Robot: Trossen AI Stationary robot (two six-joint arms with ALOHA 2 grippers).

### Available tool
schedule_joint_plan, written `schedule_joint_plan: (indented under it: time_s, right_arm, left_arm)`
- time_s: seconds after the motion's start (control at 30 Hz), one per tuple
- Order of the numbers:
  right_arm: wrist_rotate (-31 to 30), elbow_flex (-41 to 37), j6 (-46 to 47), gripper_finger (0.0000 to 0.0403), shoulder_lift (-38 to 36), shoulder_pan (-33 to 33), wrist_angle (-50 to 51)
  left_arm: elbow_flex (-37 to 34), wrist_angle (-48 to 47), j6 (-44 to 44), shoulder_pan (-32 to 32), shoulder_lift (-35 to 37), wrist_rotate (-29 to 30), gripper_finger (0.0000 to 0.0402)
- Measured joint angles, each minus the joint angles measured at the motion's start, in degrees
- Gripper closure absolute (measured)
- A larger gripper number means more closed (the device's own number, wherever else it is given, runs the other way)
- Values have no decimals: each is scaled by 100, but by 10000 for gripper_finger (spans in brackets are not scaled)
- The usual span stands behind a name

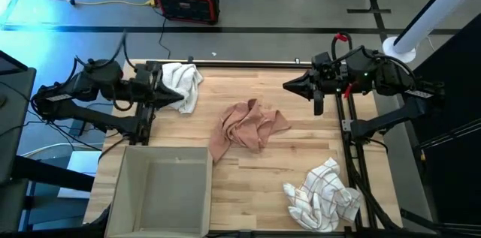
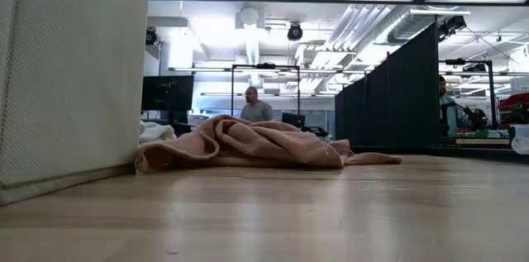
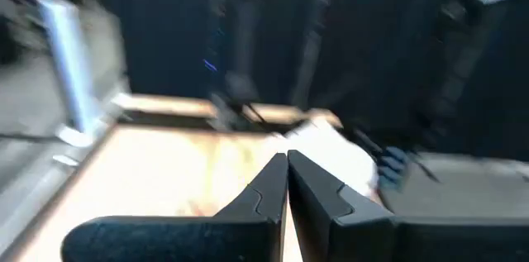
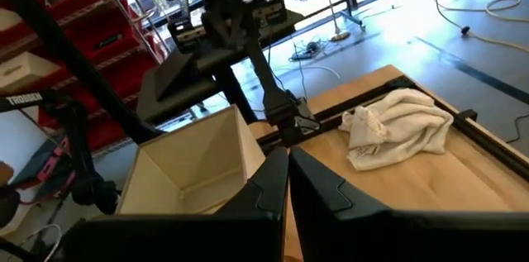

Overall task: Fold towel
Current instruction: Move the laundry bin to the top of the table

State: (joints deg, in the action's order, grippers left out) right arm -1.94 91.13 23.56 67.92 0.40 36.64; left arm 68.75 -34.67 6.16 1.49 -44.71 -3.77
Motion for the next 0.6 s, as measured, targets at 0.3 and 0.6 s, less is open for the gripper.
schedule_joint_plan:
  time_s: [0.3,0.6]
  right_arm:
    - [200,0,-238,402,0,1,500]
    - [197,0,-457,402,0,0,1360]
  left_arm:
    - [0,-2123,1420,547,-135,-793,284]
    - [-2,-3553,1638,1708,-512,-586,234]
